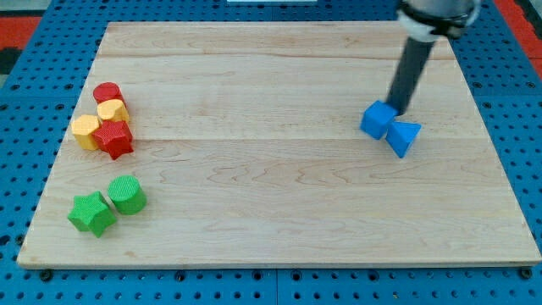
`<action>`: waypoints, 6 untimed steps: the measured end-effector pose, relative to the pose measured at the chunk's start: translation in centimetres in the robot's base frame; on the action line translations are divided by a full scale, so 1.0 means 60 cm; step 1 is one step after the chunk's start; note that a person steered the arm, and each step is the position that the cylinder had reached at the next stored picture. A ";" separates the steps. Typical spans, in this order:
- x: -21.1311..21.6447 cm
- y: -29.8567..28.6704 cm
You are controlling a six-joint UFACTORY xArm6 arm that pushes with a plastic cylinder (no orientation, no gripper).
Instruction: Push the blue cube towards the red star
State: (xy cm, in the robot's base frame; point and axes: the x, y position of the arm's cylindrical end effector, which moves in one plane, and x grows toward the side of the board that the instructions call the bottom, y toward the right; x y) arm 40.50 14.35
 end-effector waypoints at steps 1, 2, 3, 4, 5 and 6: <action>0.063 -0.190; 0.119 -0.170; 0.178 -0.158; 0.208 -0.280; 0.217 -0.271; 0.181 -0.230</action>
